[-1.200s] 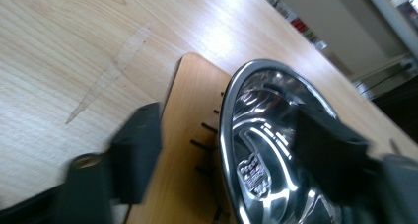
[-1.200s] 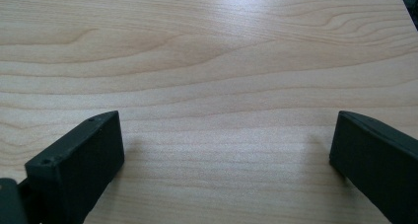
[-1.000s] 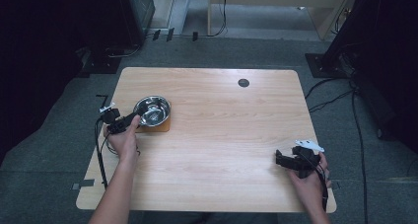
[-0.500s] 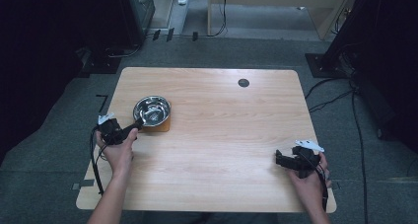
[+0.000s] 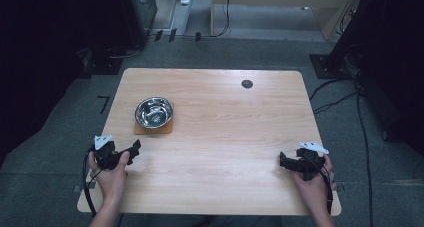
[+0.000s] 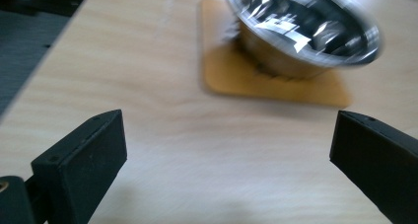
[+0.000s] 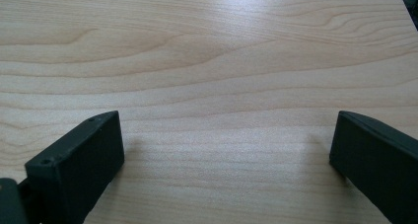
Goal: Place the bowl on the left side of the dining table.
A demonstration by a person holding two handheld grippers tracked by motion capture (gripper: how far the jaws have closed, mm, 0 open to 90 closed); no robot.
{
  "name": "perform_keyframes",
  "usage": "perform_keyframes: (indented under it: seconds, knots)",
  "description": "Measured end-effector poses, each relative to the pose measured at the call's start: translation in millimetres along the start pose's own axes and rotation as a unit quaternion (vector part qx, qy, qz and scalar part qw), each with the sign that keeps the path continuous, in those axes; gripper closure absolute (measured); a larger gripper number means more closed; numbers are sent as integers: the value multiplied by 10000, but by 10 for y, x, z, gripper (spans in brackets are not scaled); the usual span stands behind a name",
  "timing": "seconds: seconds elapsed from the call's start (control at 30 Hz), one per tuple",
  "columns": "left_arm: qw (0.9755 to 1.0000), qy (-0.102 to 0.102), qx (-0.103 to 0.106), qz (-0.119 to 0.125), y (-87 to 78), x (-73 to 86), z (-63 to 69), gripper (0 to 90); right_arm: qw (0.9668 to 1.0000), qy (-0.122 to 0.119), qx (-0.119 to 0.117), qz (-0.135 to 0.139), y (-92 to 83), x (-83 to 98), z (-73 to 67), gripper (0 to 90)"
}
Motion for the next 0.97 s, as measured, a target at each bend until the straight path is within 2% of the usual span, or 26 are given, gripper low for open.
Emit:
perform_keyframes:
  seconds: [0.1,0.2,0.27,0.37,0.63,0.77,0.97]
  knots:
    - [9999,-39,-86,-88,-45,106,-118,5,10000,1,2,0,0,0,0,0]
    - [9996,81,-188,-193,-108,228,-187,5,10000,-2,-4,1,0,0,-1,0]
    - [9996,129,-182,-197,-156,270,-189,5,10000,-2,-3,1,0,0,-1,0]
    - [9985,365,-288,-278,-230,334,-188,5,10000,-1,-3,1,0,0,-1,0]
    - [9955,543,-458,-621,-329,526,-225,6,10000,0,-2,0,0,1,-1,0]
    - [9934,704,-560,-710,-312,549,-213,6,10000,0,-2,1,0,1,-1,0]
    - [9926,745,-604,-748,-307,553,-214,6,10000,0,-2,1,0,1,-1,0]
Point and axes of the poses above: each handheld gripper's, and its own axes: y roughly forward along the jaws, x roughly out of its underside, z roughly to its right, the point moved 9 cm from there along y, roughly forward along the jaws, and after that the axes turned 4 degrees about x, right-handed, at the moved point
